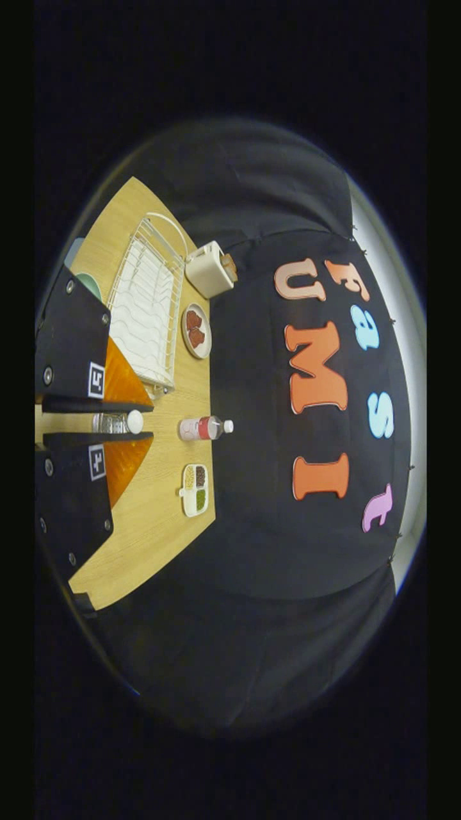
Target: Take the plate from the dish rack, then take the spoon from the basket and place it into the plate.
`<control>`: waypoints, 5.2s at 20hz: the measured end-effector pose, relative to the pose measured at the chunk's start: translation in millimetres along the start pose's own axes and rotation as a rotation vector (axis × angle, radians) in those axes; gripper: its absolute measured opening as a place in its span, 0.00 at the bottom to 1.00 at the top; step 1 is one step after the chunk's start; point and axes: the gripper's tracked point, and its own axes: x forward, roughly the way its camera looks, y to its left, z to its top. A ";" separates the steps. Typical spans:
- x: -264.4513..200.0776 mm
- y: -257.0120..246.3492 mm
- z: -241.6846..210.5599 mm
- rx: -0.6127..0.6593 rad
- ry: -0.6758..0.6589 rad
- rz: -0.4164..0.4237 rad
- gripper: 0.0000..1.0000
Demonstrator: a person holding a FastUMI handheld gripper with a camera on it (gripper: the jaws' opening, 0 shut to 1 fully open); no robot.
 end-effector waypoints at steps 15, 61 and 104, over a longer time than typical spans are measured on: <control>-50.4 54.8 -5.6 0.016 0.062 0.225 0.12; -29.9 134.3 -224.9 0.203 0.559 0.418 0.25; -45.4 29.7 115.7 -0.059 -0.465 0.000 0.93</control>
